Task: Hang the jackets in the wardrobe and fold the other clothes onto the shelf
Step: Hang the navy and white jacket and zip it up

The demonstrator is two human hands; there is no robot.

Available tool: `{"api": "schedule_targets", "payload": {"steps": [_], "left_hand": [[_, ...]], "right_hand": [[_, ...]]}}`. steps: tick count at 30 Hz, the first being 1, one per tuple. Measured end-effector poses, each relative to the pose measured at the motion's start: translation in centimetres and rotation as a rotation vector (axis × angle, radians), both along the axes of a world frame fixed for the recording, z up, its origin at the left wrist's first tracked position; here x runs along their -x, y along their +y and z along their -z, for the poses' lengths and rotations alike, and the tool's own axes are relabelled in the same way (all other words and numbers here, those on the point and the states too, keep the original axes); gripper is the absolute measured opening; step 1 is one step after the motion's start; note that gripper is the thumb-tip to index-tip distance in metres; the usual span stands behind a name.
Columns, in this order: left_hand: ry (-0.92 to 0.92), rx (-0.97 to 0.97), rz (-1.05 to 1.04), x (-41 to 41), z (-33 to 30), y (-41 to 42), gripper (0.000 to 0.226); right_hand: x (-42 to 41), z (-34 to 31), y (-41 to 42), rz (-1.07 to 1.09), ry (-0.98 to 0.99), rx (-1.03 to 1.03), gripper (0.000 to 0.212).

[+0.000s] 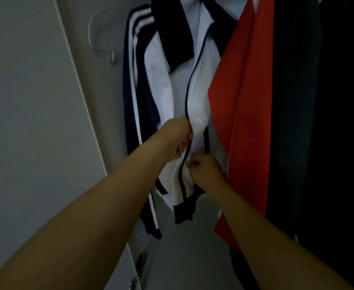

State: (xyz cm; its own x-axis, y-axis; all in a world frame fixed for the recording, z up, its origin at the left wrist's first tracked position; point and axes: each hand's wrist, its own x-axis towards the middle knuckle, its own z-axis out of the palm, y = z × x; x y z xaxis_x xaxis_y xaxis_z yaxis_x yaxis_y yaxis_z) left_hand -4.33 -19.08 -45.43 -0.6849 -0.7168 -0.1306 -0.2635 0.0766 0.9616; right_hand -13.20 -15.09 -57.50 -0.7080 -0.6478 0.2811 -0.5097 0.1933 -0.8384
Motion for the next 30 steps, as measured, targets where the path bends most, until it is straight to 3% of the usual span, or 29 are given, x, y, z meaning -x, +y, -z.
{"api": "schedule_targets", "payload": {"steps": [3, 7, 10, 12, 13, 15, 18, 20, 26, 28, 30], "left_hand": [[0.089, -0.127, -0.016, -0.1, -1.7, -0.3, 0.034], [0.344, -0.264, -0.1, 0.6, -6.0, -1.4, 0.033], [0.4, -0.228, -0.09, 1.3, -9.2, -1.6, 0.031], [0.297, -0.155, -0.038, 1.6, -10.1, -1.3, 0.029], [0.241, -0.125, -0.015, 1.8, -10.4, -1.1, 0.028], [0.187, -0.111, 0.01, 2.2, -11.0, -1.1, 0.029], [0.156, -0.121, 0.023, 2.9, -12.4, -1.5, 0.031], [0.17, -0.112, -0.004, 3.4, -13.7, -2.1, 0.028], [0.384, -0.107, -0.103, 5.3, -18.5, -3.1, 0.03], [0.349, -0.065, -0.081, 5.8, -19.8, -3.2, 0.028], [0.245, -0.016, -0.048, 6.2, -20.9, -3.4, 0.028]], "right_hand": [[1.0, -0.4, 1.3, 0.072, 0.132, -0.228, 0.044], [1.7, -1.1, 2.9, 0.08, 0.144, -0.54, 0.04], [2.0, -4.5, 2.2, 0.026, 0.064, -0.391, 0.029], [1.9, -7.9, 1.2, -0.054, -0.009, -0.146, 0.011], [1.8, -9.7, 0.6, -0.073, -0.027, -0.036, 0.016], [1.7, -12.5, -0.2, -0.101, 0.0, 0.098, 0.008], [2.2, -14.7, -1.2, -0.079, 0.097, 0.078, 0.03], [3.1, -14.8, -1.4, 0.014, 0.131, -0.004, 0.027], [5.6, -15.3, -1.7, 0.014, 0.204, -0.569, 0.023], [5.5, -18.1, -2.4, 0.04, 0.143, -0.497, 0.027], [6.0, -21.6, -3.3, 0.064, 0.089, -0.288, 0.034]]}}
